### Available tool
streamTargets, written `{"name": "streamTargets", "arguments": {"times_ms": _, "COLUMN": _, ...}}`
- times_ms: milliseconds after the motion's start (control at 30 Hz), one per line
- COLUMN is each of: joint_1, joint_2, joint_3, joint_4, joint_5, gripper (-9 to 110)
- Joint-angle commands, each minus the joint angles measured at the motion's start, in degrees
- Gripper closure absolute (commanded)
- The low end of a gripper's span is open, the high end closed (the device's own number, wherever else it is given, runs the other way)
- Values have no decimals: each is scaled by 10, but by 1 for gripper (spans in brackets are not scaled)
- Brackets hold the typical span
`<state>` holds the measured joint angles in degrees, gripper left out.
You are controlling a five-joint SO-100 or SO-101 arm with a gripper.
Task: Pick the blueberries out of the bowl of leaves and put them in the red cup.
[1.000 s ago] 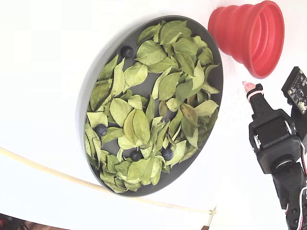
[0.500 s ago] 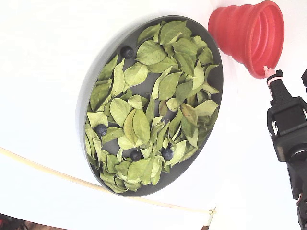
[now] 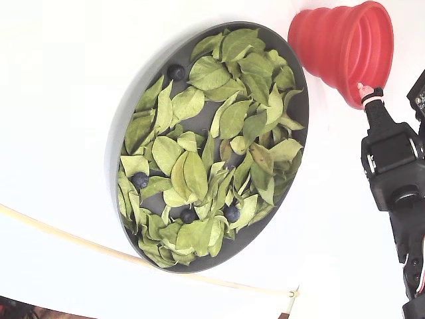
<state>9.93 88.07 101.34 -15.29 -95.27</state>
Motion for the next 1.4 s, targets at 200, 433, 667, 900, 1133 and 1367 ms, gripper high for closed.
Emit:
{"name": "streamTargets", "arguments": {"times_ms": 200, "joint_1": 12, "joint_2": -8, "joint_3": -79, "joint_4": -15, "joint_5": 4, "gripper": 91}}
{"name": "streamTargets", "arguments": {"times_ms": 433, "joint_1": 14, "joint_2": -32, "joint_3": -105, "joint_4": -27, "joint_5": 4, "gripper": 91}}
{"name": "streamTargets", "arguments": {"times_ms": 667, "joint_1": 14, "joint_2": -56, "joint_3": -131, "joint_4": -41, "joint_5": -1, "gripper": 91}}
{"name": "streamTargets", "arguments": {"times_ms": 900, "joint_1": 13, "joint_2": -79, "joint_3": -155, "joint_4": -54, "joint_5": -5, "gripper": 91}}
{"name": "streamTargets", "arguments": {"times_ms": 1133, "joint_1": 16, "joint_2": -91, "joint_3": -159, "joint_4": -69, "joint_5": -5, "gripper": 86}}
{"name": "streamTargets", "arguments": {"times_ms": 1367, "joint_1": 18, "joint_2": -86, "joint_3": -156, "joint_4": -71, "joint_5": -3, "gripper": 81}}
